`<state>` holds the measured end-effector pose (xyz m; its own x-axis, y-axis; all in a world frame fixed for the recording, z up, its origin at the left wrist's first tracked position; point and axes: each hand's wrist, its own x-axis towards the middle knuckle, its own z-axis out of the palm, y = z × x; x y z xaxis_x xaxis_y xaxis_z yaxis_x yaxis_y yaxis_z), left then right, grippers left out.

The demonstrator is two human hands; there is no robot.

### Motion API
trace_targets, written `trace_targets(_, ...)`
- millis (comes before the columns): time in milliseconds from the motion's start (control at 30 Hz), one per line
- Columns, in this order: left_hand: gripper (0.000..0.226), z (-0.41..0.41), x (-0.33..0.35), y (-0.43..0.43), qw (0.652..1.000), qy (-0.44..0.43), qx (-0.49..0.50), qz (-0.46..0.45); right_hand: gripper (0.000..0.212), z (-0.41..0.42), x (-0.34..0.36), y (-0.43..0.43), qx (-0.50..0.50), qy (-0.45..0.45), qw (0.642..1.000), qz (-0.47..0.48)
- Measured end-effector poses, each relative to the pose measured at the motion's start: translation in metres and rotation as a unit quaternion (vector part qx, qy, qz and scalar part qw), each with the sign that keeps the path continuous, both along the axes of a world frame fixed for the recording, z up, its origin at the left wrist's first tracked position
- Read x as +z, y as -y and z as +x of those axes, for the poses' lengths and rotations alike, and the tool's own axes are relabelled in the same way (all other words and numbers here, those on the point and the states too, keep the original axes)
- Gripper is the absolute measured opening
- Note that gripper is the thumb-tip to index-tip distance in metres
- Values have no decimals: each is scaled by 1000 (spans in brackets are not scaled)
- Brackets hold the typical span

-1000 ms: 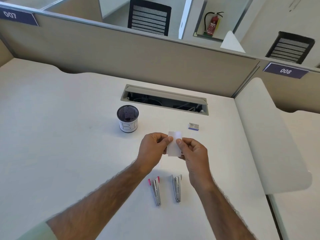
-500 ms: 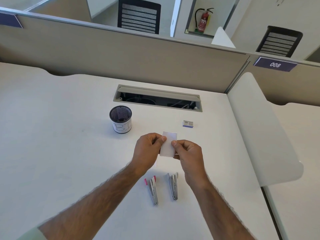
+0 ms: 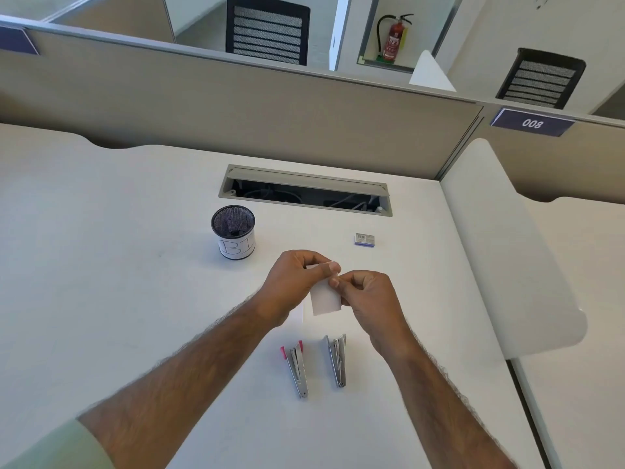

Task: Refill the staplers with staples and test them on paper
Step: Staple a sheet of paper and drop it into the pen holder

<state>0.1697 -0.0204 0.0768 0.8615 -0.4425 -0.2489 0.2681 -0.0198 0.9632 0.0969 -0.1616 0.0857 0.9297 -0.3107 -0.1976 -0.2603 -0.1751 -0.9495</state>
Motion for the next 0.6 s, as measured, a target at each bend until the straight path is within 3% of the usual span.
trace_targets(267, 13, -1, -6, 8, 994, -28, 106, -31, 23, -10, 2, -9, -29, -11, 999, -25)
trace_targets(433, 8, 4, -7, 4, 980, -40, 182, -67, 20, -21, -2, -12, -24, -40, 999, 5)
trace_targets(600, 10, 8, -8, -1, 994, -9, 112, -14, 13, -31, -6, -12, -77, -19, 996, 36)
